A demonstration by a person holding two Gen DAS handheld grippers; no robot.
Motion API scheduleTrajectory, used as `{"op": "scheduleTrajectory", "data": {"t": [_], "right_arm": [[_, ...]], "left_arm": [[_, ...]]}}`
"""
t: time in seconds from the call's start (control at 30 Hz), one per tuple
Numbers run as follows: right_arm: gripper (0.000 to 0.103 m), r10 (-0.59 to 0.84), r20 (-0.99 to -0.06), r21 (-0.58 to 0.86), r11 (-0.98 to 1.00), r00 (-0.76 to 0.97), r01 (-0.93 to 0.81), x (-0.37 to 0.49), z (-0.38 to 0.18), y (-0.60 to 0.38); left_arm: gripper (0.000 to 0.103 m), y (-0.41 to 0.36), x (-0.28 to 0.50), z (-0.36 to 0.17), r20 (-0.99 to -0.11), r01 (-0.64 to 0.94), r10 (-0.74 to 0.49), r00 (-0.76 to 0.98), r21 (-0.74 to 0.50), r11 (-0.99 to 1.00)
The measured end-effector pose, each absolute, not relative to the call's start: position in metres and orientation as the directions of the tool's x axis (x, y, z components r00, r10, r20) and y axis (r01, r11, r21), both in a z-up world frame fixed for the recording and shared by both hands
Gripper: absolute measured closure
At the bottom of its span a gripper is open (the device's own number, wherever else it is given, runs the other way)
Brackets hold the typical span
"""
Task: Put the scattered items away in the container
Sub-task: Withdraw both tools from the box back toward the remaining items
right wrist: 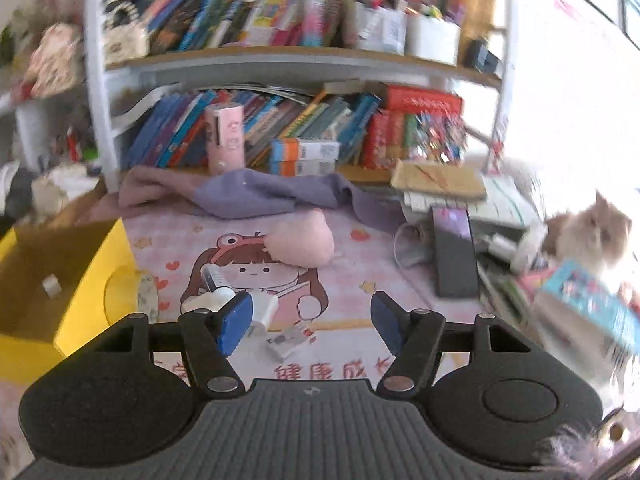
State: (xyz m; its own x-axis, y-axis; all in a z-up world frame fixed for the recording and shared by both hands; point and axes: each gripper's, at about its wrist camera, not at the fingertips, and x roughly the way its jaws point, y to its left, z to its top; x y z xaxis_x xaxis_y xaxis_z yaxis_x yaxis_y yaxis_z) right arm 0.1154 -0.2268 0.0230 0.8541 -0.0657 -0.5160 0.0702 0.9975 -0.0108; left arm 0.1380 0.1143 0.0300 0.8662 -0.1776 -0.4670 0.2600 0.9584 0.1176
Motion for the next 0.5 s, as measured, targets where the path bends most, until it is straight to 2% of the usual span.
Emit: {"op": "scheduleTrajectory", "data": {"t": [0.2,0.5], "right_arm": [[0.039,-0.063,-0.551,0.059,0.992,0.832,0.114,0.106,0.009,-0.213],[0.035,-0.041,-0.582,0.026,0.997,0.812,0.069,0.123,0.001,-0.215]], "left_arm": [[0.010,0.102,0.132,0.031,-0.446,0.250,-0.172,0.878,0.120,0.961],[0.010,0.068,0.124,0.019,-0.474,0.277,-0.195,0.859,0.109,0.955]]}}
